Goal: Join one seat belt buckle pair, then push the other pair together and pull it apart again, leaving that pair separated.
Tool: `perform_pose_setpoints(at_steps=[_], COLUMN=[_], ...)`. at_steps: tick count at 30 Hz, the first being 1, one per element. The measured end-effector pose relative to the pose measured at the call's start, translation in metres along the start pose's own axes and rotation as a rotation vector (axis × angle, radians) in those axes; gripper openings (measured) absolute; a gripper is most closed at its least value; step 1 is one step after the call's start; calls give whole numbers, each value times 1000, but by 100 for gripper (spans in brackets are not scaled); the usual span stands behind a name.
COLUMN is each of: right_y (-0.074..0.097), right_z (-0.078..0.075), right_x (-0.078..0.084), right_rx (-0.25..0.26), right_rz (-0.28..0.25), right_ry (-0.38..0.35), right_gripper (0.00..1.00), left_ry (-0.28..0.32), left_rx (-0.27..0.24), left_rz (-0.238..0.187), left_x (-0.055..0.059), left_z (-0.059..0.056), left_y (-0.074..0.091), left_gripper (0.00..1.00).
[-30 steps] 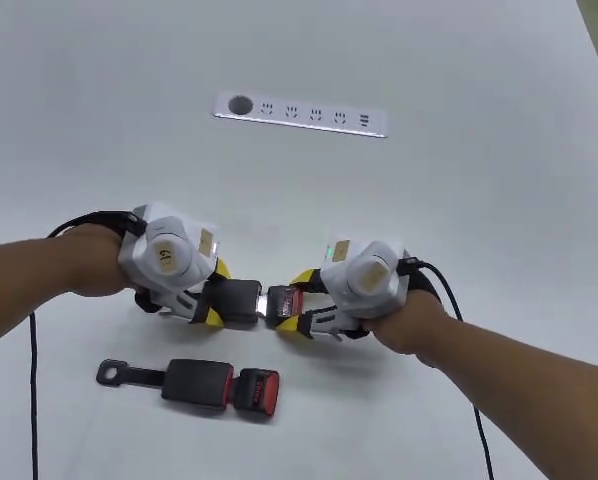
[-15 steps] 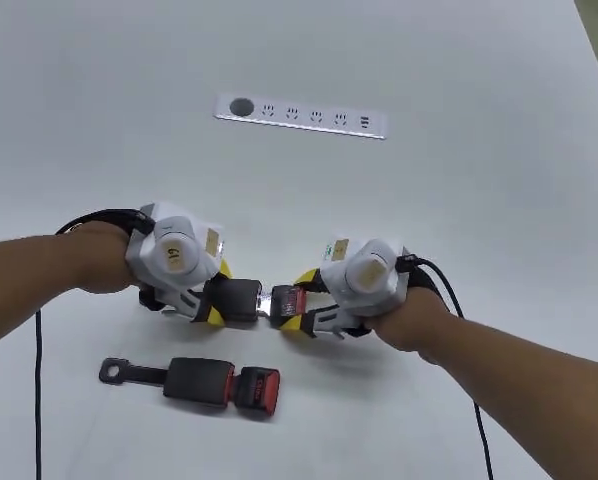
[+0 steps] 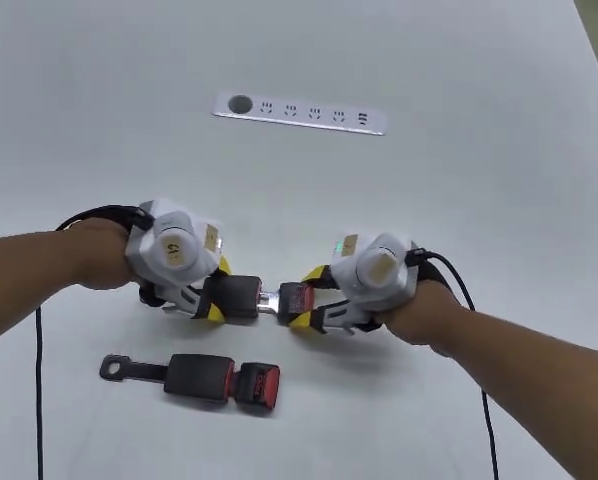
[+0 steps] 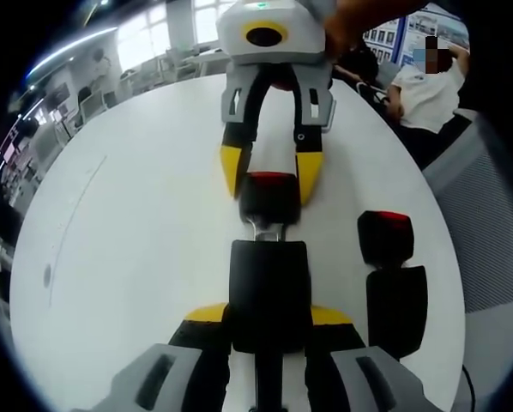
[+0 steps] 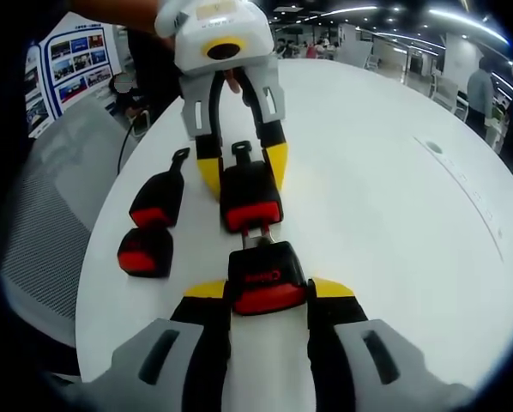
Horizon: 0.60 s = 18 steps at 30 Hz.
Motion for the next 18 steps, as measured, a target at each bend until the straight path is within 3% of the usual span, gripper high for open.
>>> perform_pose_setpoints(at_steps=[18], right_y=[15], right_z=[-5], right_x=[24], right_rx=[2], right_rz=[6], right_ry=[13], right_gripper=[33], left_ry=[8], left_rx=[3], left_rz=[-27], left_x=[2], left_z=[0], left_y=[-1], left_gripper=[34])
Point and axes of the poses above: the centre of the closed fingertips' face, and the gripper's own axes: y roughly backward along the fingers, z roughly to its left, x roughly out of its underside, the point moved 5 cm from there along y, roughly backward along the fingers, and after that the axes turned 10 degrees about y, right-handed, at the moved point
